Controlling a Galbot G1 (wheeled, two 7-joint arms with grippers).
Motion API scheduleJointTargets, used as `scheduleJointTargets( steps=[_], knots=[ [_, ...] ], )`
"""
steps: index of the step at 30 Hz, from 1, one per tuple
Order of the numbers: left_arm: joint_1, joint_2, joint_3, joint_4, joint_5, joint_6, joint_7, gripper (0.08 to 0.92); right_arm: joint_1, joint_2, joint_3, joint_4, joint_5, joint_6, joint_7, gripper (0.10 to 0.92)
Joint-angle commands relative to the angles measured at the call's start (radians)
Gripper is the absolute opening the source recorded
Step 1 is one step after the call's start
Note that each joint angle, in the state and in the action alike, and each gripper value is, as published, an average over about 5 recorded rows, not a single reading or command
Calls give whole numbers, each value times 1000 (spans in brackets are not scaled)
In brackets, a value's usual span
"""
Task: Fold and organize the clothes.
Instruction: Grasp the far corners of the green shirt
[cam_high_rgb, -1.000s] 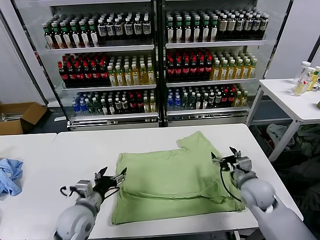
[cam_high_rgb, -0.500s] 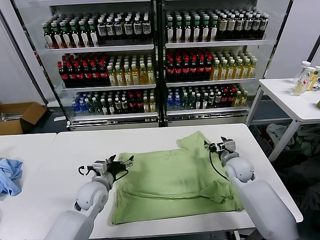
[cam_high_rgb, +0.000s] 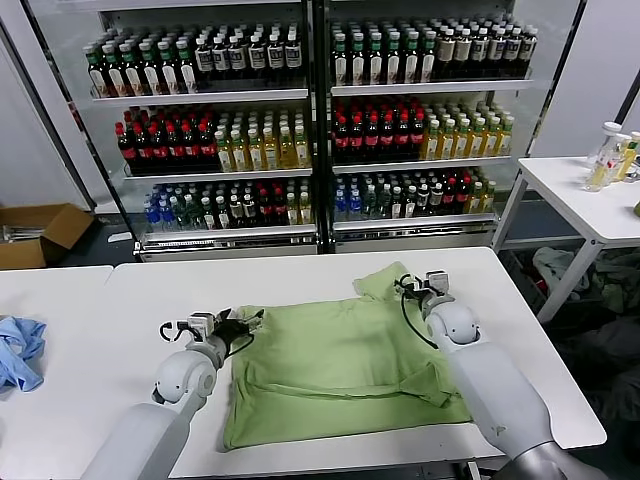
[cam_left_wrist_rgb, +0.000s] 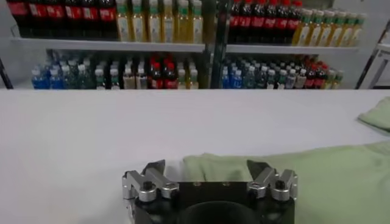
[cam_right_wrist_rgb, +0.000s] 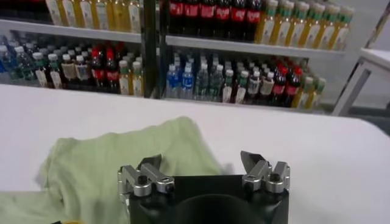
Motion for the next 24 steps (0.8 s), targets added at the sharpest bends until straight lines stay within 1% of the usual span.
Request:
scheduleJointTargets(
  steps=[1,9,13,18,21,24],
  knots=[
    [5,-3,5,38,-21,7,23,697,23,33,-8,-70,3,-11,-15,661],
    [31,-1,-10,18,-33,-1,36,464,-12,18,-6,-21,34,-37,-53,444],
    [57,-4,-25,-9,-35,-43,31,342,-45,7,6,37,44,-35,-67,332],
    [97,1,-49,-71,-52,-84,35,204,-94,-17,24,126,67,-2,-73,184],
    [120,3,-63,-110,-61,-118,35,138,-119,-35,34,177,78,27,-70,123],
    [140,4,-77,-149,-72,-141,33,115,-143,-57,42,228,99,62,-50,111]
  ],
)
